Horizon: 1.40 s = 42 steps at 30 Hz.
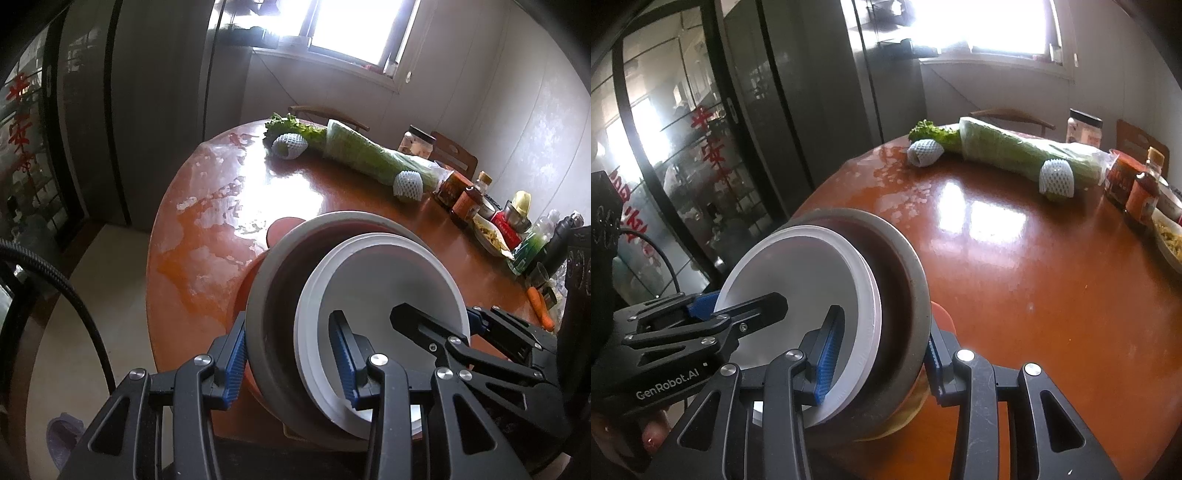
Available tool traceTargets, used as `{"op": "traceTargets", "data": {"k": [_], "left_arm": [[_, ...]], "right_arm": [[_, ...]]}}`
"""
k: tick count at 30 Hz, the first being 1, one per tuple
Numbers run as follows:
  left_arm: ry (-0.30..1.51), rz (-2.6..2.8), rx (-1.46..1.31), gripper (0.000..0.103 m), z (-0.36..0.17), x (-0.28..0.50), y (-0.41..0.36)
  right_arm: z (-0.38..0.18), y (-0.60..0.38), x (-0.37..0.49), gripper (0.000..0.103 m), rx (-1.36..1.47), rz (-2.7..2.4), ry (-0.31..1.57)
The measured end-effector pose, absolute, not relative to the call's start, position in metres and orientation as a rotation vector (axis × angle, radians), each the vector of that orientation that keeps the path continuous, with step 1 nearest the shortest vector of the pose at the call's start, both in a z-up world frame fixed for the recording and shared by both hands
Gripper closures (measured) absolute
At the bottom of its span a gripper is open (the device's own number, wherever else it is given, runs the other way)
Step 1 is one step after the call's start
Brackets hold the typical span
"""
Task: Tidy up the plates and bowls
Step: 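Lift the nested steel bowl and carry it over the pink bowl, then lower the steel bowl onto the pink bowl and open the right gripper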
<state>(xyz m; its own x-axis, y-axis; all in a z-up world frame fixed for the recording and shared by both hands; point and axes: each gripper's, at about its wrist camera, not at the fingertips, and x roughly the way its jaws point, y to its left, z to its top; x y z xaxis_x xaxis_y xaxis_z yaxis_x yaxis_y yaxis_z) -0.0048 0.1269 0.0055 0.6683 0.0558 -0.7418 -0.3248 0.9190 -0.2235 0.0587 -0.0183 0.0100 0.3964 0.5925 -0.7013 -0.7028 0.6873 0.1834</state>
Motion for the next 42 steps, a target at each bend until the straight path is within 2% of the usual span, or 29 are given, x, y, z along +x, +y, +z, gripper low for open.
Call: {"op": "traceTargets", "data": {"k": [42], "left_arm": [[0.826, 0.236, -0.295, 0.060, 0.001, 0.000, 0.127]], "right_arm": [[-0.002, -0.012, 0.056, 0.060, -0.234, 0.754, 0.797]]}}
